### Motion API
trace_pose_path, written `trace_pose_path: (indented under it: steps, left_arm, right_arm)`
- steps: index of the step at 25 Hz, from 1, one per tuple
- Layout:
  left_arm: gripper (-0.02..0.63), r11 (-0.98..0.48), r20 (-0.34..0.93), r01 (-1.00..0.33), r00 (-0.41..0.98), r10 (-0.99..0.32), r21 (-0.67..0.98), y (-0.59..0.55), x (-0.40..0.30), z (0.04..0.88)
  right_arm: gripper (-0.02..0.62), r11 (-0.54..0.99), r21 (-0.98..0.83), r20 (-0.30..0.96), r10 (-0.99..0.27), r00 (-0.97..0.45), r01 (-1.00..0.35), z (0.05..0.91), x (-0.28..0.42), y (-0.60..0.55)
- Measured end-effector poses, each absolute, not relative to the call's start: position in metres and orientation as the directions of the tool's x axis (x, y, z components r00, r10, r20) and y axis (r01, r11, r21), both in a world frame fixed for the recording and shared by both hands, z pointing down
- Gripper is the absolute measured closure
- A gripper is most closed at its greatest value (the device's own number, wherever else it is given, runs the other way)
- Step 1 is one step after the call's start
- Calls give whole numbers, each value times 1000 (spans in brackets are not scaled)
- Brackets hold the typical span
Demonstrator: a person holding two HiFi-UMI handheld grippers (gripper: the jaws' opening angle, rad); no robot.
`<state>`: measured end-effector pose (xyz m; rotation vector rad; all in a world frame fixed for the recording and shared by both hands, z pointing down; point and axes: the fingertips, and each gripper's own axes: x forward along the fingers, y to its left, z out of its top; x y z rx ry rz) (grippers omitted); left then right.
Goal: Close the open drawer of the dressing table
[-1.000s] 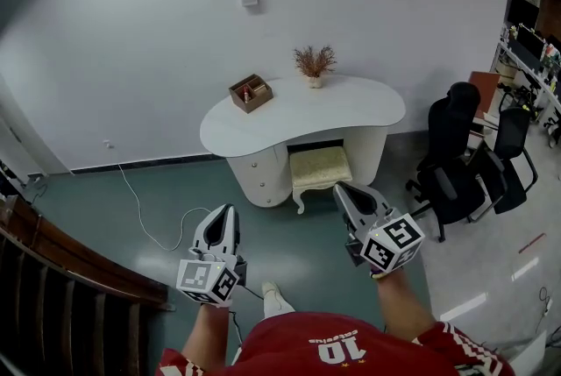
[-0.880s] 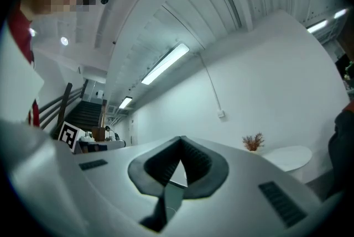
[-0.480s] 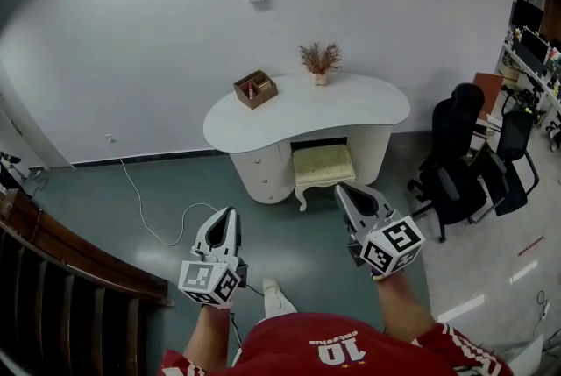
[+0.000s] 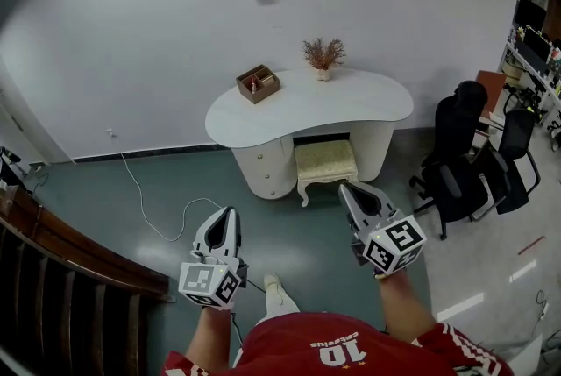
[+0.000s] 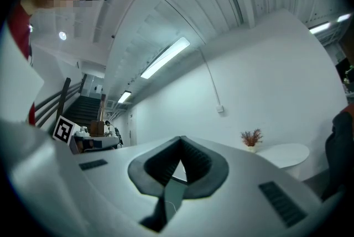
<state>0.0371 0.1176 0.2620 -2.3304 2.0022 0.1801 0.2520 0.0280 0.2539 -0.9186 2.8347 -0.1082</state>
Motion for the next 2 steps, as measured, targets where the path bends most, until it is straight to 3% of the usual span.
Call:
trace_pose_path:
  steps: [2]
  left_arm:
    - [620, -154, -131, -988, 150, -980, 20, 117, 37, 262]
  right_arm:
    - [595, 809, -114, -126, -587, -800, -576, 256, 249, 28]
